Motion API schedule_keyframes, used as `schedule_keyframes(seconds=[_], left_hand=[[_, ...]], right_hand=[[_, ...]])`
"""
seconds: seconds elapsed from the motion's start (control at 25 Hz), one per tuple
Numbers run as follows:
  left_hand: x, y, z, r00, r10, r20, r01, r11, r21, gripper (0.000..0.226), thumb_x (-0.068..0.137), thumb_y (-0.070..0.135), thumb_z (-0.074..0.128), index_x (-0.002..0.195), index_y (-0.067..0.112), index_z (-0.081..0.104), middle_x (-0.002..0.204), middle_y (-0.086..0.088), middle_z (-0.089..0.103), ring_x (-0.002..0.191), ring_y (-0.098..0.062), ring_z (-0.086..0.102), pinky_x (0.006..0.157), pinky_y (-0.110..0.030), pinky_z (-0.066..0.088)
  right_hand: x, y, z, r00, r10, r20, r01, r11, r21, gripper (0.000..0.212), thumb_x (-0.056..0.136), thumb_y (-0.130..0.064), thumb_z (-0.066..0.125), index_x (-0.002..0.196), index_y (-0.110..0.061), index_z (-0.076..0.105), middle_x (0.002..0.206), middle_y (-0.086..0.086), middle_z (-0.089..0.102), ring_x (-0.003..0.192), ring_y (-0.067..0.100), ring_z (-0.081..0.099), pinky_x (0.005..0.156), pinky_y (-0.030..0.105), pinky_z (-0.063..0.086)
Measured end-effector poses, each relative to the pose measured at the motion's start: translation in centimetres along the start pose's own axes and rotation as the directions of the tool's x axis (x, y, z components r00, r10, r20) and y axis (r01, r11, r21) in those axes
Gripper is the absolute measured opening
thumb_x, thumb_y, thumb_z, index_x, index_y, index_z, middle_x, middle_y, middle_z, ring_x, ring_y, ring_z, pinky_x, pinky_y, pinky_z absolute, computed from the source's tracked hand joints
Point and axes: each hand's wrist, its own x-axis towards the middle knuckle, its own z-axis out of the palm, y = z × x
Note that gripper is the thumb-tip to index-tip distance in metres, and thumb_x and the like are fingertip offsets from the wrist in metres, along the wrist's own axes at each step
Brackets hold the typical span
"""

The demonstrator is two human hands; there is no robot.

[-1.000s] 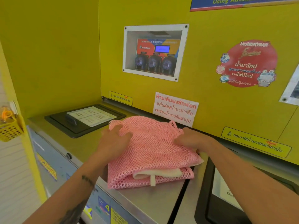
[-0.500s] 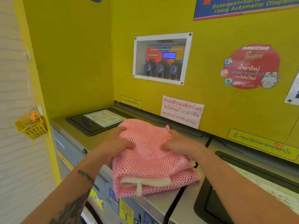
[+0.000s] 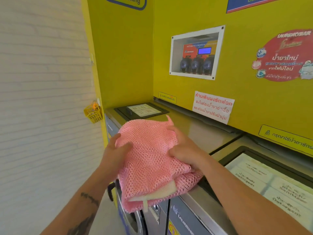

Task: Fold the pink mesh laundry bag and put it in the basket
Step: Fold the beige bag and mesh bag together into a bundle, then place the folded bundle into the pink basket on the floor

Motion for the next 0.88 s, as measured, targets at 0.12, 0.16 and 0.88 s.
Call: schedule_keyframes(seconds=[0.12,0.16,0.88], left_hand=[[-4.0,-1.7,-2.1,0.986,0.09,-0.141,-0.085,0.996,0.041,0.049,0.089,0.002,0.055,0.126,0.034,0.059,0.136,-0.006,0.05,0.093,-0.02,0.063,0.066,-0.03,0.054],[-5.3,-2.2,-3.2,0.974,0.134,-0.181,-0.117,0.988,0.097,0.049,0.089,0.0,0.051,0.124,0.033,0.061,0.136,-0.002,0.051,0.09,-0.009,0.062,0.063,-0.023,0.052],[-7.3,-36.6,-33.1,0.938,-0.103,-0.331,0.233,0.894,0.383,0.052,0.092,0.0,0.05,0.135,0.029,0.052,0.142,-0.002,0.049,0.04,-0.003,0.048,0.04,-0.019,0.044]], right_hand=[[-1.6,-0.9,2.3,0.995,-0.083,0.062,0.084,0.996,-0.027,0.085,0.081,0.009,0.057,0.145,-0.042,0.034,0.138,-0.008,0.042,0.09,0.006,0.057,0.073,0.027,0.059],[-1.9,-1.3,3.5,0.988,-0.114,0.103,0.118,0.992,-0.035,0.081,0.083,0.009,0.054,0.146,-0.04,0.037,0.139,-0.009,0.042,0.097,0.008,0.057,0.063,0.015,0.054],[-1.5,15.2,49.9,0.904,0.059,0.423,-0.001,0.991,-0.136,0.068,0.081,0.0,0.053,0.14,-0.035,0.052,0.153,-0.002,0.041,0.124,0.018,0.057,0.086,0.022,0.053]])
